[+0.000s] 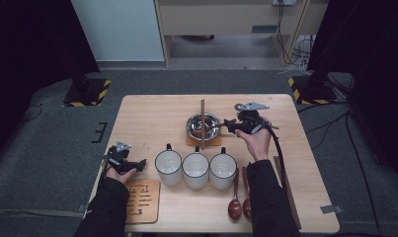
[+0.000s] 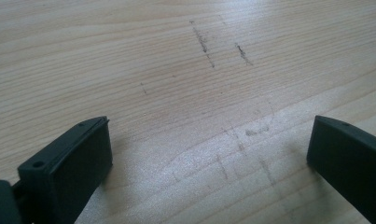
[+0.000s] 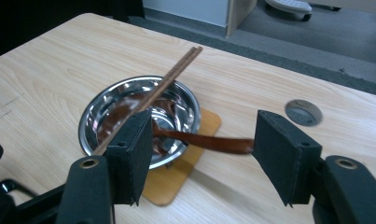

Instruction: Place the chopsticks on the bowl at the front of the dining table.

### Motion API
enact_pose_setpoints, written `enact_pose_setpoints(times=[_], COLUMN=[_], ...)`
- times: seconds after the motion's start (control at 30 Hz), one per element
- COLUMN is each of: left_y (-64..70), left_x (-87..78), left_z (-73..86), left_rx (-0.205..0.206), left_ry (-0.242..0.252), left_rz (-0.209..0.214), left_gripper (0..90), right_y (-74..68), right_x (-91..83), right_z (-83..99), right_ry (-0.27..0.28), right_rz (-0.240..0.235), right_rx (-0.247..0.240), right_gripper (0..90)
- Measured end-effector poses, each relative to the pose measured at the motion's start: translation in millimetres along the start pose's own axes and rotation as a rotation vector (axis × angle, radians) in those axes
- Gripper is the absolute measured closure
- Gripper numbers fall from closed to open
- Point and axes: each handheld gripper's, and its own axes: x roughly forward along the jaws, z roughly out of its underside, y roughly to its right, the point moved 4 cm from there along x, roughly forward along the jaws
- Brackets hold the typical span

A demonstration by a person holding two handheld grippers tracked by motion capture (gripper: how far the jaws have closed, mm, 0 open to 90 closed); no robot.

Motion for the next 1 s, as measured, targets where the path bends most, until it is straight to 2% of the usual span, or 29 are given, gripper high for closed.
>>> enact_pose_setpoints(times=[0.33, 0.6, 1.0], left_y=[0.0, 0.0, -0.5], left_x=[-0.1, 0.0, -0.2], left_z=[0.0, 0.0, -0.2], left_rx=[0.001, 0.001, 0.003], left_ry=[0.000, 0.000, 0.001], left_rz=[0.000, -0.001, 0.002], left_gripper=[0.0, 0.0, 0.0], right_y=[20.1, 37.5, 61.8], right_x=[-33.5, -61.0, -89.5], right_z=[27.3, 51.7, 84.6], right_ry=[0.001, -0.002, -0.014], right_rz=[0.023, 0.051, 0.107], right_rx=[0.048, 0.066, 0.082], right_gripper=[34.0, 31.4, 28.8])
